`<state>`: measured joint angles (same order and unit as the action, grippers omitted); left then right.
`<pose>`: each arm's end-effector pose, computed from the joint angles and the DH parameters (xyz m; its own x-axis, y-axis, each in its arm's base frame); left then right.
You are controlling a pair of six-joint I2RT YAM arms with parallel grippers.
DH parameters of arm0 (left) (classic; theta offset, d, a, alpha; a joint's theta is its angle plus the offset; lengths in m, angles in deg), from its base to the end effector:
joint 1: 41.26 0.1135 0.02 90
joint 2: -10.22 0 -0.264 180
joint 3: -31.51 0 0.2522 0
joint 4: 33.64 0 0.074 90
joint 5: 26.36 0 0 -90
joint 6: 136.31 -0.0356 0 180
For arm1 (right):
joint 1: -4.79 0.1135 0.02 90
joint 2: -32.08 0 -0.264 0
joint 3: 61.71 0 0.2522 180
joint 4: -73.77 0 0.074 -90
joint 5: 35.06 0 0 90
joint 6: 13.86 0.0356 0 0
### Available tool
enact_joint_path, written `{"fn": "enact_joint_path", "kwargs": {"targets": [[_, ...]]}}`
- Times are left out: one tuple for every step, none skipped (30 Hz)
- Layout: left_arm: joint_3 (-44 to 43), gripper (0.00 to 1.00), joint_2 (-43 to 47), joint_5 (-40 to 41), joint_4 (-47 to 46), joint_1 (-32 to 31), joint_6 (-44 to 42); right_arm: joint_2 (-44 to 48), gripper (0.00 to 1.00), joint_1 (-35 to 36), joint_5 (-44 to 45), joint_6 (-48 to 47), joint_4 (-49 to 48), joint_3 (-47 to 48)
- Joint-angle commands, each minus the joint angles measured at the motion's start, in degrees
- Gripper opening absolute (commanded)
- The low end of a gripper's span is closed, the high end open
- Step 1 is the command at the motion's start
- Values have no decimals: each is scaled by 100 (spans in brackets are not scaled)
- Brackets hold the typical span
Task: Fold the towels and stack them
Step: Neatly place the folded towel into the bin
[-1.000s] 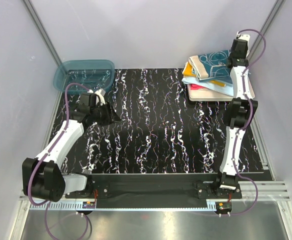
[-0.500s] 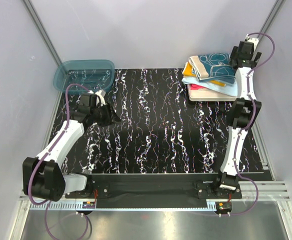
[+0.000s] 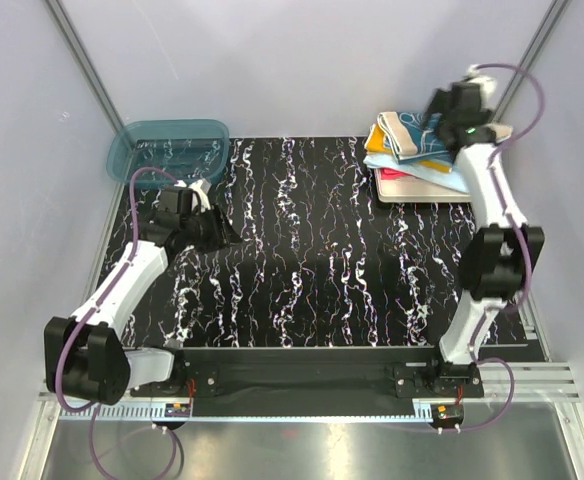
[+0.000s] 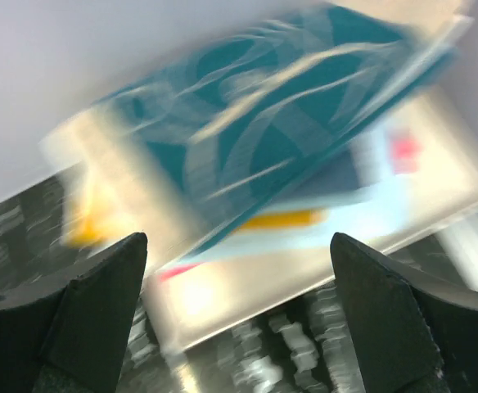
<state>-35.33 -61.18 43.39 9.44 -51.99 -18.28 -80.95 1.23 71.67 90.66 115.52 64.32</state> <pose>0.2527 -0.0604 0.2643 -0.8306 -0.2913 -0.4746 0.0153 0.8400 -0.5424 0.4623 -0.0390 0.3612 -0.3867 0.2646 -0.8834 0.4218 0.9026 0.0858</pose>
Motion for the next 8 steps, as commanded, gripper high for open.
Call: {"fn": "enact_joint_path", "kwargs": {"targets": [[-62,49,266,82,-181,35,-52,1087,100,1154,-115,505,-749,-1508],[-45,49,275,74,-172,35,-61,1273,100,1294,-344,612,-908,-1889],[-45,49,301,117,-164,35,-52,1466,100,1461,-529,735,-1101,-2284],[-45,49,328,118,-172,35,-52,1877,100,1593,-844,910,-1659,-3132],[-27,49,337,135,-172,35,-61,2029,100,1699,-882,877,-1882,-3463],[-27,49,346,170,-172,35,-61,2135,100,1804,-752,903,-1954,-3666],[-27,49,346,153,-172,35,-52,2241,100,1936,-498,973,-1981,-3894],[-18,49,337,153,-181,35,-43,2285,100,1955,-443,1017,-1990,-3975]]}}
